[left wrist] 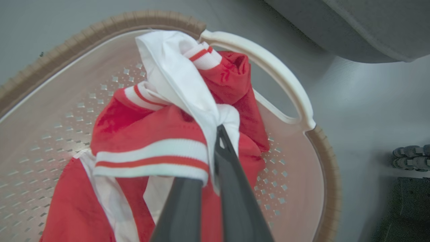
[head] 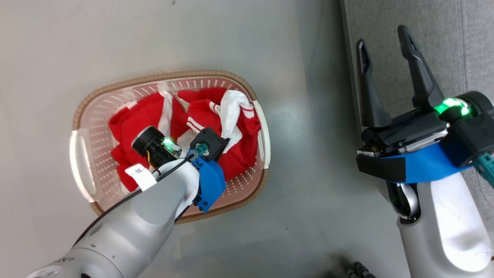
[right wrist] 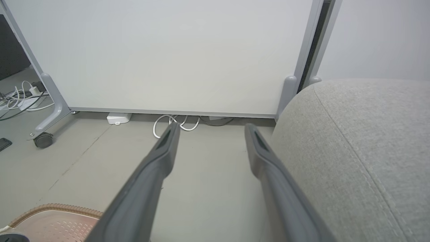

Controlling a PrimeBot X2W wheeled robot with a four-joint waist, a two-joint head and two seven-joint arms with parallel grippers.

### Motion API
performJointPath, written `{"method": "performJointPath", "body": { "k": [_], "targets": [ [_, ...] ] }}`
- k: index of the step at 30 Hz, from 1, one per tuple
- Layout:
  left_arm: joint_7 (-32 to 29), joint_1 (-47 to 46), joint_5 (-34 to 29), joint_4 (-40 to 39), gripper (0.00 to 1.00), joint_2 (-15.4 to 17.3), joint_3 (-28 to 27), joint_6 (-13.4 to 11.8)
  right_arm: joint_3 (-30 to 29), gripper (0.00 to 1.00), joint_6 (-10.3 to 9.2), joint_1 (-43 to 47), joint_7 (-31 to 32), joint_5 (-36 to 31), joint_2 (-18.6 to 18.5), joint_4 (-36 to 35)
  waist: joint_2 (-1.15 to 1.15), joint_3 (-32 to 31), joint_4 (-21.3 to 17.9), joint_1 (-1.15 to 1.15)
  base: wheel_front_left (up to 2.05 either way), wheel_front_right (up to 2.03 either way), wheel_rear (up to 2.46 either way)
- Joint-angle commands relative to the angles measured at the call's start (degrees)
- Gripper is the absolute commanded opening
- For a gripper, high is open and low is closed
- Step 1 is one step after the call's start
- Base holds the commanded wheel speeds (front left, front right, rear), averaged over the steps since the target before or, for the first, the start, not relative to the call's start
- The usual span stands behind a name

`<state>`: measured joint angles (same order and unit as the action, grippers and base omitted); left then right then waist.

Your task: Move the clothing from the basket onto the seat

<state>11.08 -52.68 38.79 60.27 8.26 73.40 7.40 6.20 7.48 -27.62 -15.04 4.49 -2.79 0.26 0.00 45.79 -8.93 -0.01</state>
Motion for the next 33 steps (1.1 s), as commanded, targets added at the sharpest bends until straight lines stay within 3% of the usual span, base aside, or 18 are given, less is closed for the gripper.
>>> {"method": "performJointPath", "body": {
  "k": [1, 11, 24, 33],
  "targets": [
    [0.5, 0.4, 0.2, -0.2, 0.00, -0.2, 0.1, 0.1, -0.1, 1.00, 0.03, 0.8, -0.2, -0.6, -0.2, 0.2, 0.00, -2.6, 1.6, 0.01, 0.00, 0.00, 0.00],
    [4.2, 2.4, 4.9, -2.2, 0.00, -1.6, -1.6, 0.1, -0.6, 1.00, 0.03, 4.3, -0.2, -1.5, -0.2, 2.0, 0.00, -12.4, 4.8, 0.01, 0.00, 0.00, 0.00],
    [4.2, 10.0, -3.5, -14.9, 0.00, 1.4, -18.1, -1.0, -1.4, 1.00, 0.03, 10.0, -0.2, -1.5, -0.2, 4.0, 0.00, -23.5, 7.0, 0.01, 0.00, 0.00, 0.00],
    [4.2, 14.6, -9.7, -23.8, 0.00, 1.7, -29.2, -1.2, -1.0, 1.00, 0.03, 13.5, -0.2, -0.6, -0.2, 4.9, 0.00, -29.8, 6.7, 0.01, 0.00, 0.00, 0.00]
  ]
}}
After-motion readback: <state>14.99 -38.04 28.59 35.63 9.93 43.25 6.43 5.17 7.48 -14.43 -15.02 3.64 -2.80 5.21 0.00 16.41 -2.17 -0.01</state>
